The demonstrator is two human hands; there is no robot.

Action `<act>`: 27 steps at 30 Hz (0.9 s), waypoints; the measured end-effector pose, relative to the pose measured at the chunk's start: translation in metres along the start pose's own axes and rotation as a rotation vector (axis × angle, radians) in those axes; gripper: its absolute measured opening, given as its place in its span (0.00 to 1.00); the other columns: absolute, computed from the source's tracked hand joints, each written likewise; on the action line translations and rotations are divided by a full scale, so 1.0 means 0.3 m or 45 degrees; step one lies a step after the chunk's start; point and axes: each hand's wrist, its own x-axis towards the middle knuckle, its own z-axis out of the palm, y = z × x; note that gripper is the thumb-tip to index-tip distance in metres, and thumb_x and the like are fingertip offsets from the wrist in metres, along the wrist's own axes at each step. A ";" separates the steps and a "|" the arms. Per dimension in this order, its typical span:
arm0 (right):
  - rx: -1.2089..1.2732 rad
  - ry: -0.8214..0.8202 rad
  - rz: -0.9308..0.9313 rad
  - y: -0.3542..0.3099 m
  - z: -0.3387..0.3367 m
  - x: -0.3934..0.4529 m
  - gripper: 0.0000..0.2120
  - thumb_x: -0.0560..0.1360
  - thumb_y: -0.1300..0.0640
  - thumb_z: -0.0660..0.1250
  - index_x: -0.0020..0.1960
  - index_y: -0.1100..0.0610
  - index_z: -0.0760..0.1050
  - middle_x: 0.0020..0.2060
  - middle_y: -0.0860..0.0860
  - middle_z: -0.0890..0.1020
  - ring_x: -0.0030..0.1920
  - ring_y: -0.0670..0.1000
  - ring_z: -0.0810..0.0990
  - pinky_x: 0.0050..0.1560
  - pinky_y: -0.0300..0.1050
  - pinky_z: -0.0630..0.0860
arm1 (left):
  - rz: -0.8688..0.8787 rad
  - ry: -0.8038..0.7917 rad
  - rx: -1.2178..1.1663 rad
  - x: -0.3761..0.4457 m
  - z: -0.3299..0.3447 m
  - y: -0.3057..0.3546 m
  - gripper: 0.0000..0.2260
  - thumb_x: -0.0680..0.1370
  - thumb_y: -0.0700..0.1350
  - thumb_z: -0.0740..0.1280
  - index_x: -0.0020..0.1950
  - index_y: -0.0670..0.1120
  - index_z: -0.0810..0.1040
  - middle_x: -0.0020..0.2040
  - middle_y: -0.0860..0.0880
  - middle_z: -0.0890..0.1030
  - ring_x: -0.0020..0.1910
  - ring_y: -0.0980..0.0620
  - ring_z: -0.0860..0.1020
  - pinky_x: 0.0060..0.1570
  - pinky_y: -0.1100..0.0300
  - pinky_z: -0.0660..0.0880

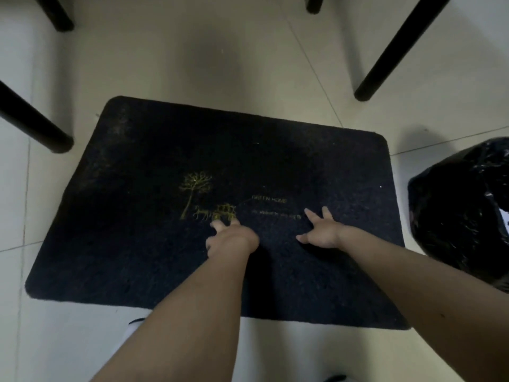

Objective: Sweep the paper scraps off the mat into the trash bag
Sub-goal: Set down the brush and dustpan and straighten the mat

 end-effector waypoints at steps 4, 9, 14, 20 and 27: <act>-0.019 0.048 -0.024 -0.064 -0.045 0.009 0.40 0.76 0.41 0.64 0.77 0.42 0.40 0.76 0.50 0.33 0.77 0.60 0.47 0.75 0.55 0.54 | 0.124 0.094 -0.157 0.053 -0.105 -0.071 0.28 0.79 0.48 0.57 0.78 0.54 0.51 0.77 0.46 0.42 0.72 0.37 0.59 0.69 0.45 0.65; -0.143 0.131 -0.015 -0.121 -0.059 0.029 0.42 0.74 0.38 0.63 0.77 0.40 0.39 0.76 0.50 0.35 0.77 0.60 0.49 0.75 0.57 0.53 | 0.282 0.263 -0.163 0.094 -0.164 -0.160 0.24 0.80 0.45 0.58 0.76 0.49 0.58 0.76 0.44 0.52 0.68 0.39 0.67 0.64 0.49 0.71; -0.170 0.298 0.071 -0.157 -0.001 0.018 0.43 0.73 0.35 0.62 0.76 0.40 0.38 0.77 0.54 0.38 0.74 0.68 0.50 0.72 0.59 0.60 | 0.005 0.636 -0.079 0.155 -0.221 -0.312 0.24 0.77 0.49 0.64 0.71 0.44 0.63 0.70 0.41 0.62 0.67 0.40 0.66 0.63 0.46 0.68; 0.048 0.403 0.083 -0.331 0.180 -0.014 0.50 0.67 0.33 0.68 0.75 0.39 0.37 0.76 0.56 0.38 0.73 0.71 0.43 0.68 0.67 0.60 | -0.374 0.608 -0.310 0.222 -0.257 -0.488 0.48 0.67 0.61 0.73 0.76 0.40 0.54 0.75 0.40 0.57 0.73 0.39 0.59 0.69 0.42 0.62; 0.149 0.449 0.050 -0.351 0.212 0.004 0.48 0.69 0.38 0.70 0.75 0.36 0.39 0.76 0.52 0.35 0.73 0.71 0.38 0.69 0.70 0.58 | -0.362 0.670 -0.380 0.233 -0.263 -0.524 0.48 0.63 0.62 0.76 0.73 0.39 0.60 0.70 0.41 0.64 0.70 0.41 0.63 0.67 0.47 0.65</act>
